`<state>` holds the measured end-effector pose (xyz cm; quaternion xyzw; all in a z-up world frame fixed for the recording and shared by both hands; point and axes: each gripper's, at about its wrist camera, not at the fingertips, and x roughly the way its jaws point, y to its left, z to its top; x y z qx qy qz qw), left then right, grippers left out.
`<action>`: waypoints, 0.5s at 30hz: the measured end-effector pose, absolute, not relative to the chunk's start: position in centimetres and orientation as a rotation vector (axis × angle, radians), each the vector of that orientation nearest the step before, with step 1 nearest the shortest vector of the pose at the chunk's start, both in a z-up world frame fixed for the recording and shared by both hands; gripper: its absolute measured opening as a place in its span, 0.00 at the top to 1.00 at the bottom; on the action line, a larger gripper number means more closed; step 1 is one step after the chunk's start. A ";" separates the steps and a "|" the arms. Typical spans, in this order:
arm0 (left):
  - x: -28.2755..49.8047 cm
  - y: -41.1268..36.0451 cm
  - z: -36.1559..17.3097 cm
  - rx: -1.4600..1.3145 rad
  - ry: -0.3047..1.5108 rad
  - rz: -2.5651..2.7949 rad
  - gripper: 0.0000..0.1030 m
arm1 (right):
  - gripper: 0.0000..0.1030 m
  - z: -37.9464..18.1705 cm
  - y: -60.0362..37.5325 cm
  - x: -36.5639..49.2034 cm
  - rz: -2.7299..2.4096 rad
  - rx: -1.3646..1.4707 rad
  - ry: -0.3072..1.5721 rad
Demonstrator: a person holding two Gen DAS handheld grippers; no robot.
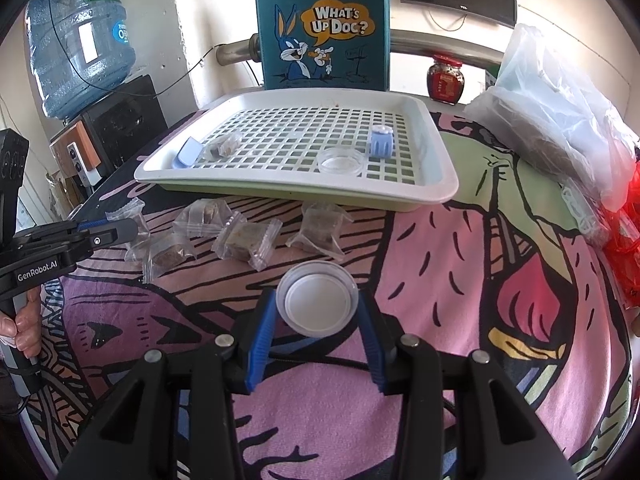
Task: Organize objects
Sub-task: 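Lower the clear dish into the tray with the right gripper while the left drops the snack bag in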
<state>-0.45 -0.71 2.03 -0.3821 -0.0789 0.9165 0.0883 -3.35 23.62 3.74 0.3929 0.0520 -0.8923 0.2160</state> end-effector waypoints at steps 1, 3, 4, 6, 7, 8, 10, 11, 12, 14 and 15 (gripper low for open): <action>-0.4 -0.7 2.1 -1.132 -0.240 2.727 0.87 | 0.62 3.8 23.7 -3.4 -2.473 1.087 0.142; -0.4 -0.9 2.1 -1.121 -0.252 2.718 0.87 | 0.62 3.8 23.7 -3.3 -2.476 1.082 0.137; -0.3 -1.0 2.1 -1.115 -0.258 2.716 0.87 | 0.62 3.8 23.8 -3.3 -2.475 1.080 0.133; -0.3 -1.0 2.2 -1.109 -0.262 2.712 0.87 | 0.62 3.9 24.0 -3.4 -2.468 1.075 0.110; -0.3 -1.0 2.3 -1.111 -0.259 2.710 0.87 | 0.62 3.9 24.1 -3.4 -2.463 1.073 0.097; -0.3 -1.0 2.3 -1.114 -0.255 2.710 0.87 | 0.62 4.0 24.3 -3.4 -2.457 1.072 0.081; -0.2 -1.3 2.9 -1.100 -0.249 2.720 0.87 | 0.62 4.1 24.4 -3.6 -2.441 1.076 0.053; -0.2 -1.6 3.3 -1.087 -0.253 2.726 0.87 | 0.62 4.4 24.5 -3.8 -2.434 1.074 0.041; -0.3 -2.0 4.0 -1.070 -0.266 2.732 0.87 | 0.62 4.9 24.7 -3.9 -2.433 1.059 0.026; -0.7 -2.6 5.0 -1.049 -0.278 2.734 0.87 | 0.62 6.3 25.1 -4.2 -2.447 1.021 0.016; -1.2 -2.8 5.7 -1.035 -0.278 2.741 0.87 | 0.62 7.1 25.3 -4.5 -2.463 0.996 0.021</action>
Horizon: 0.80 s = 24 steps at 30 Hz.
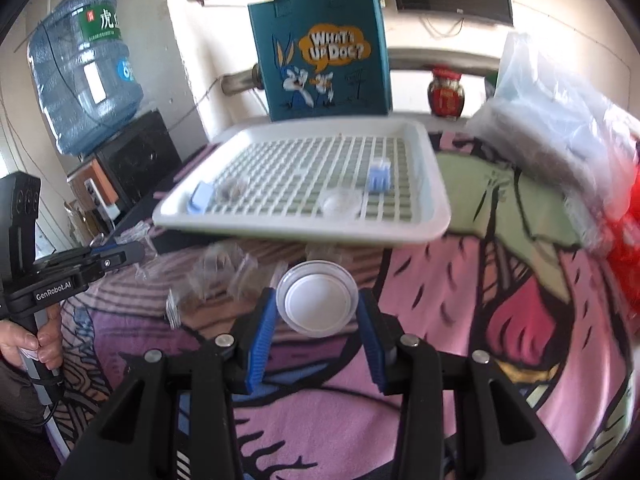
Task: Organize objects
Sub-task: 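Lower the clear dish into the tray with the right gripper while the left drops the snack bag in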
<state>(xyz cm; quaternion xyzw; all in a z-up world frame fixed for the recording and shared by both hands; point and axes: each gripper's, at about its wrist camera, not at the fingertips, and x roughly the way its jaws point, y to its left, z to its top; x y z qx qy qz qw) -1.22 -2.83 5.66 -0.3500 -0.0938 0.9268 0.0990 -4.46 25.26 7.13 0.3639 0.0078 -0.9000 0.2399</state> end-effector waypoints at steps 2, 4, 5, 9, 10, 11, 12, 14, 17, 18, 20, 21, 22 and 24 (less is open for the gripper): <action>-2.1 -2.9 6.6 -1.011 -0.271 2.749 0.87 | 0.62 8.6 25.4 -5.3 -2.493 0.956 0.044; -3.3 -2.7 7.3 -0.994 -0.269 2.748 0.87 | 0.62 9.4 25.5 -6.8 -2.504 0.946 0.045; -4.0 -2.5 7.4 -0.999 -0.272 2.743 0.87 | 0.62 9.7 25.4 -7.7 -2.501 0.954 0.035; -6.7 -1.3 6.3 -1.039 -0.257 2.728 0.87 | 0.62 9.1 25.0 -11.1 -2.505 1.014 0.026; -7.1 -1.1 6.0 -1.042 -0.254 2.729 0.87 | 0.62 8.8 24.9 -11.7 -2.507 1.027 0.029; -7.5 -0.9 5.8 -1.043 -0.251 2.734 0.87 | 0.62 8.4 24.7 -12.4 -2.506 1.043 0.031; -7.9 -0.8 5.5 -1.042 -0.253 2.739 0.87 | 0.62 7.9 24.6 -13.0 -2.504 1.061 0.037; -8.5 -0.7 5.1 -1.042 -0.268 2.741 0.87 | 0.62 7.4 24.3 -13.8 -2.509 1.081 0.050; -9.5 -0.7 4.5 -1.048 -0.277 2.753 0.87 | 0.62 6.7 24.0 -14.9 -2.520 1.102 0.068; -9.7 -0.7 4.3 -1.059 -0.276 2.760 0.87 | 0.62 6.4 24.0 -15.3 -2.521 1.114 0.066; -10.1 -0.7 3.9 -1.071 -0.270 2.768 0.87 | 0.62 5.9 23.9 -16.0 -2.527 1.134 0.071; -10.4 -0.8 3.4 -1.090 -0.279 2.761 0.87 | 0.62 5.5 23.9 -16.3 -2.528 1.145 0.074; -10.5 -0.8 3.2 -1.098 -0.284 2.756 0.87 | 0.61 5.2 23.8 -16.6 -2.527 1.152 0.073; -10.7 -0.7 2.7 -1.118 -0.282 2.750 0.82 | 0.61 4.8 23.7 -17.0 -2.525 1.156 0.073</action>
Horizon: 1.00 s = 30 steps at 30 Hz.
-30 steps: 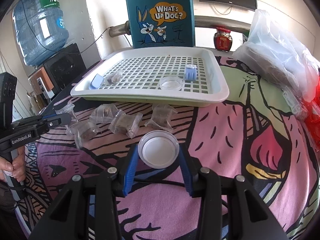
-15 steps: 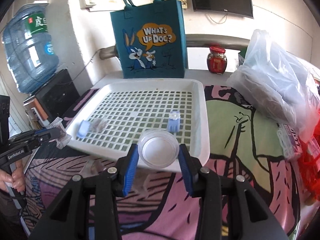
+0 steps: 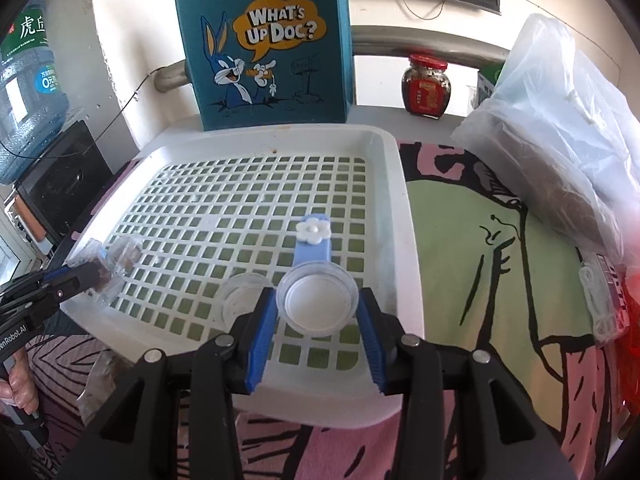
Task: Organize objects
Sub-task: 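Lower the clear dish into the tray with the right gripper while the left drops the snack bag in, then grasp a brown-filled snack bag with the right gripper while the left grasps another snack bag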
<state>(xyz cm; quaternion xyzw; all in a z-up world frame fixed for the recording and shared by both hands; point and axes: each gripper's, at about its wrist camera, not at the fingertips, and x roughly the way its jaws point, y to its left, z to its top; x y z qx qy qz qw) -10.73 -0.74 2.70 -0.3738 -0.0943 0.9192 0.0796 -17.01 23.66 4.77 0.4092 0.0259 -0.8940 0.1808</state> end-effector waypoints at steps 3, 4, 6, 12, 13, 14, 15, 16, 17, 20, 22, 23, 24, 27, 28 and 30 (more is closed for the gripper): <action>-10.3 -0.6 3.1 -1.088 -0.303 2.740 0.66 | 0.56 4.4 23.4 -17.4 -2.523 1.161 0.078; -10.0 -0.6 3.5 -1.065 -0.309 2.736 0.63 | 0.52 4.4 23.3 -17.3 -2.516 1.162 0.079; -8.9 -0.5 4.7 -0.999 -0.305 2.742 0.47 | 0.49 4.9 23.3 -16.7 -2.534 1.143 0.093; -4.7 -1.1 8.1 -0.826 -0.269 2.813 0.12 | 0.48 8.8 24.3 -12.0 -2.519 0.966 0.034; -4.1 -1.3 8.4 -0.817 -0.269 2.821 0.11 | 0.48 9.5 24.5 -11.0 -2.512 0.935 0.028; -3.5 -1.6 8.5 -0.807 -0.275 2.827 0.09 | 0.45 10.1 24.7 -9.8 -2.509 0.904 0.025; -2.7 -1.8 8.5 -0.808 -0.278 2.831 0.08 | 0.43 10.5 24.8 -8.7 -2.506 0.877 0.029; -2.3 -2.0 8.4 -0.820 -0.276 2.833 0.08 | 0.40 10.7 24.8 -7.8 -2.503 0.859 0.033; -1.9 -1.9 8.1 -0.845 -0.268 2.828 0.08 | 0.40 10.7 24.8 -7.0 -2.502 0.849 0.036; -1.3 -1.4 6.6 -0.943 -0.242 2.783 0.08 | 0.40 9.7 24.7 -6.0 -2.478 0.911 0.019; -1.2 -0.8 5.4 -0.995 -0.210 2.756 0.08 | 0.40 8.5 24.7 -6.2 -2.432 0.984 -0.032; -1.0 -0.3 4.8 -1.020 -0.188 2.745 0.08 | 0.40 7.8 24.6 -6.5 -2.422 1.015 -0.044; -1.1 0.2 4.1 -1.052 -0.165 2.732 0.08 | 0.40 7.1 24.4 -6.8 -2.424 1.047 -0.045; -1.2 1.6 2.8 -1.114 -0.122 2.693 0.08 | 0.40 5.7 23.9 -7.4 -2.413 1.105 -0.051; -1.3 1.9 2.5 -1.131 -0.110 2.686 0.08 | 0.40 5.3 23.7 -7.7 -2.408 1.115 -0.050; -1.4 2.4 2.1 -1.148 -0.094 2.674 0.08 | 0.40 4.7 23.3 -8.3 -2.425 1.144 -0.033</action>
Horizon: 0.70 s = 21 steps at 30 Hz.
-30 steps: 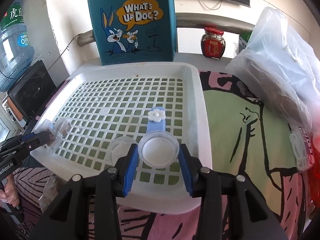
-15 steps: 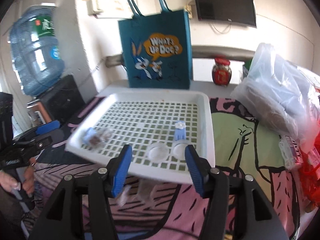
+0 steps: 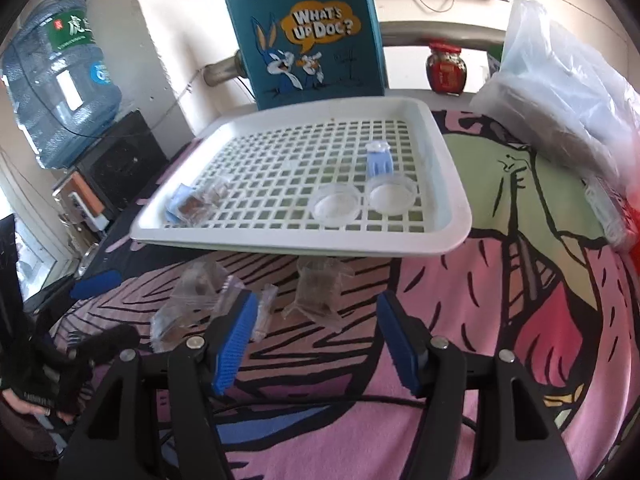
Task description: Organize objects
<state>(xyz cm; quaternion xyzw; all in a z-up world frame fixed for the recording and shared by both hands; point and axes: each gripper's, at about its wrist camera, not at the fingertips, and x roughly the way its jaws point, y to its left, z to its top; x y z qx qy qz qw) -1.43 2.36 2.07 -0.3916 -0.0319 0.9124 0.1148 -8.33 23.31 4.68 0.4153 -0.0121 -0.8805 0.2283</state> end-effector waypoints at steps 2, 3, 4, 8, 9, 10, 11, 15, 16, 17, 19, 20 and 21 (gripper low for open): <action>-1.8 2.7 1.6 -1.181 -0.081 2.671 0.08 | 0.41 4.3 23.1 -8.9 -2.435 1.154 -0.028; -2.1 2.7 1.3 -1.193 -0.088 2.662 0.08 | 0.41 4.0 22.9 -9.1 -2.438 1.165 -0.027; -2.3 2.8 1.2 -1.208 -0.093 2.650 0.09 | 0.45 3.9 22.8 -9.3 -2.436 1.172 -0.023; -2.9 3.3 0.6 -1.258 -0.084 2.615 0.22 | 0.58 3.4 22.1 -9.9 -2.443 1.180 0.026; -2.9 3.5 0.7 -1.253 -0.075 2.613 0.34 | 0.58 3.2 21.9 -10.1 -2.437 1.186 0.039; -2.9 3.7 0.7 -1.249 -0.066 2.609 0.40 | 0.60 3.0 21.7 -10.1 -2.433 1.190 0.049; -2.8 3.9 0.7 -1.247 -0.053 2.614 0.52 | 0.67 3.0 21.6 -10.0 -2.444 1.178 0.066; -2.6 3.9 0.8 -1.239 -0.047 2.594 0.74 | 0.75 3.0 21.6 -9.4 -2.434 1.173 0.087; -2.4 3.8 0.8 -1.238 -0.049 2.592 0.74 | 0.75 3.1 21.7 -9.0 -2.438 1.171 0.095; -2.3 3.7 0.8 -1.237 -0.055 2.591 0.74 | 0.75 3.1 21.8 -8.7 -2.441 1.171 0.100; -1.9 2.8 0.9 -1.249 -0.085 2.632 0.74 | 0.75 3.1 22.1 -7.8 -2.437 1.169 0.104; -1.9 2.4 0.9 -1.253 -0.094 2.643 0.74 | 0.75 3.1 22.4 -7.2 -2.438 1.169 0.104; -1.8 1.9 0.9 -1.258 -0.108 2.658 0.74 | 0.75 3.1 22.5 -6.9 -2.440 1.171 0.103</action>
